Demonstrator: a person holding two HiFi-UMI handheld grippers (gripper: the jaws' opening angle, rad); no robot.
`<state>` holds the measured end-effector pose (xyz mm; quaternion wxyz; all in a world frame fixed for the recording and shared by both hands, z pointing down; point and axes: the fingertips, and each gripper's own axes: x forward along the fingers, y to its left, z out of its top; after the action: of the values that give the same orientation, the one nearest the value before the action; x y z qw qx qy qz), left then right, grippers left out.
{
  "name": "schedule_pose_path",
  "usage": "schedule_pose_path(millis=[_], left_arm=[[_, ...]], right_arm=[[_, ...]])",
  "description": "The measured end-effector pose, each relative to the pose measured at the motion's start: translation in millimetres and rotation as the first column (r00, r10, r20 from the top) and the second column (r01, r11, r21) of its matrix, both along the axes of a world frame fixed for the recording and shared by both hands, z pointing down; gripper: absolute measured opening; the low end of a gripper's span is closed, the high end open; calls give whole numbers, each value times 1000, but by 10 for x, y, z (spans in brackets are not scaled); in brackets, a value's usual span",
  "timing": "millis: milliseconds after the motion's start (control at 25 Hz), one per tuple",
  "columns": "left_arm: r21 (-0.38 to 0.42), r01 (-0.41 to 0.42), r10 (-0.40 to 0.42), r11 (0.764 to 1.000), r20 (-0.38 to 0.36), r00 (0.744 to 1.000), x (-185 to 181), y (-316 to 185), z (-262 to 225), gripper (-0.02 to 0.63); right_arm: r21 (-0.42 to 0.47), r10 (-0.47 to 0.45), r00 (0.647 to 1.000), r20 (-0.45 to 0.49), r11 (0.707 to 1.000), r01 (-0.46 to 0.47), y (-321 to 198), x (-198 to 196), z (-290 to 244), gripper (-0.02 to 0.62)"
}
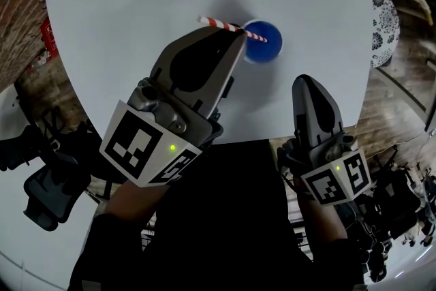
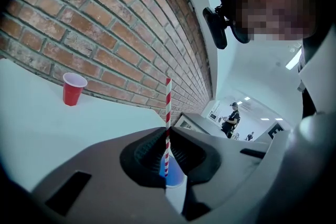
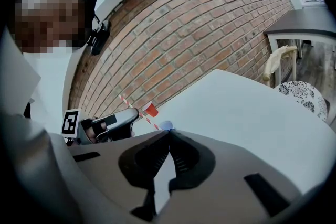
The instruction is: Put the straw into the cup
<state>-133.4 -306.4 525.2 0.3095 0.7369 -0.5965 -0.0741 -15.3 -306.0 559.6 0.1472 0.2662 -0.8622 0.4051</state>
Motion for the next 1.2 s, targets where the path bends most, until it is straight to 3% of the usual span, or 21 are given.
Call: schedule_pose_path(millis=[520, 1200], left_arm=[[-32, -62, 62, 998, 0, 998, 135, -6, 112, 38], [-48, -37, 38, 998, 14, 999, 225, 182, 47, 38]], right_arm=[[-7, -4, 1000, 2, 1000, 4, 34, -22, 15, 23], [21, 6, 1000, 30, 1000, -6, 158, 124, -155, 23]])
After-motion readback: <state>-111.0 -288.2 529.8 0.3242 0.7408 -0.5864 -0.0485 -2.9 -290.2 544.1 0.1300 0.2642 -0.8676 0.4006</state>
